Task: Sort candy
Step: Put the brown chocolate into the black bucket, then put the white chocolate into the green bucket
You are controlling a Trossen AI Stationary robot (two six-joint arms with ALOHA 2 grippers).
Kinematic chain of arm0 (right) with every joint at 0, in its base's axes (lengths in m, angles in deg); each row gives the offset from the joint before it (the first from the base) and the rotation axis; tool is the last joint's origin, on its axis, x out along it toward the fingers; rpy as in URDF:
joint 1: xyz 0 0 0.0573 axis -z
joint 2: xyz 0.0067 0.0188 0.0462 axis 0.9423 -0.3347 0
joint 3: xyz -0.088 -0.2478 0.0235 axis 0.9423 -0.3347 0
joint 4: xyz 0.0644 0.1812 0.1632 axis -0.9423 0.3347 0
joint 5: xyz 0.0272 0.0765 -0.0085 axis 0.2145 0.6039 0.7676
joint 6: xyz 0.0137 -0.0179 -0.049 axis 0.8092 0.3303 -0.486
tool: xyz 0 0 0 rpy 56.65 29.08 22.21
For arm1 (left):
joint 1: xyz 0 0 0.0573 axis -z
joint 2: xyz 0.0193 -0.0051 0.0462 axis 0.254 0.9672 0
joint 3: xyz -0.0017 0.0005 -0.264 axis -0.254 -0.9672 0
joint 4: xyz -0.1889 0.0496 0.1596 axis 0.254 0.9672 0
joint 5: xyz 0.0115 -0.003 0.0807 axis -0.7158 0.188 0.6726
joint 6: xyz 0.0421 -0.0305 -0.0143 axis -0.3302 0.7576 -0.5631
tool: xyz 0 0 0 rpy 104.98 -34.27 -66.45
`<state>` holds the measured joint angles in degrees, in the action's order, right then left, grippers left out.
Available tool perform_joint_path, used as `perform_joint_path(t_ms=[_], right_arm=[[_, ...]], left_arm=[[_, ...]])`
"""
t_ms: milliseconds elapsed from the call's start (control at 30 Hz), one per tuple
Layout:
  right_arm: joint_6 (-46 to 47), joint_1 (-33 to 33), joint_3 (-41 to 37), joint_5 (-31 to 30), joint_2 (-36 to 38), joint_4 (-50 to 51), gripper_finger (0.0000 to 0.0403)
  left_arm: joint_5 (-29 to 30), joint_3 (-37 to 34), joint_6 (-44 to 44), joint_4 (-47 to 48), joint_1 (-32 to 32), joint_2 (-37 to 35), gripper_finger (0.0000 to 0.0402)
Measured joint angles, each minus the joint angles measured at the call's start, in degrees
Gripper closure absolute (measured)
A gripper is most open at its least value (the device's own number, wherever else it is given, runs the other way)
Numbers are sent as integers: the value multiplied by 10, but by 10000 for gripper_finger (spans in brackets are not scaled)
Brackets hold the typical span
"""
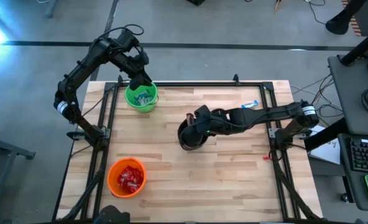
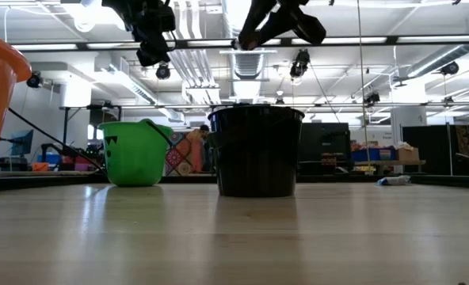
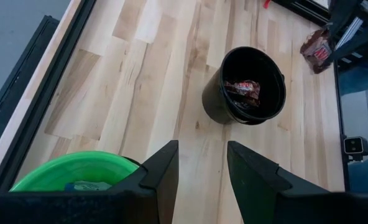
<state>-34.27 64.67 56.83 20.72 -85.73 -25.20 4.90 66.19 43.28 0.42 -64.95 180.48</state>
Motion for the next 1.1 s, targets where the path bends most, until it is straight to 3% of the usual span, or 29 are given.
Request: perform_joint_path(t_ms=[267, 500, 867, 1100], right_arm=[[-1, 0, 8, 5, 3, 0, 274], [3, 0, 9, 4, 3, 17, 251], [187, 41, -3, -153, -1, 235, 248], [210, 93, -12, -161, -1, 253, 248]], left_arm=[[1, 0, 0, 0, 0, 0, 283], [1, 0, 0, 0, 0, 0, 283], [1, 0, -3, 0, 0, 0, 283], [1, 0, -5, -1, 0, 0, 283]])
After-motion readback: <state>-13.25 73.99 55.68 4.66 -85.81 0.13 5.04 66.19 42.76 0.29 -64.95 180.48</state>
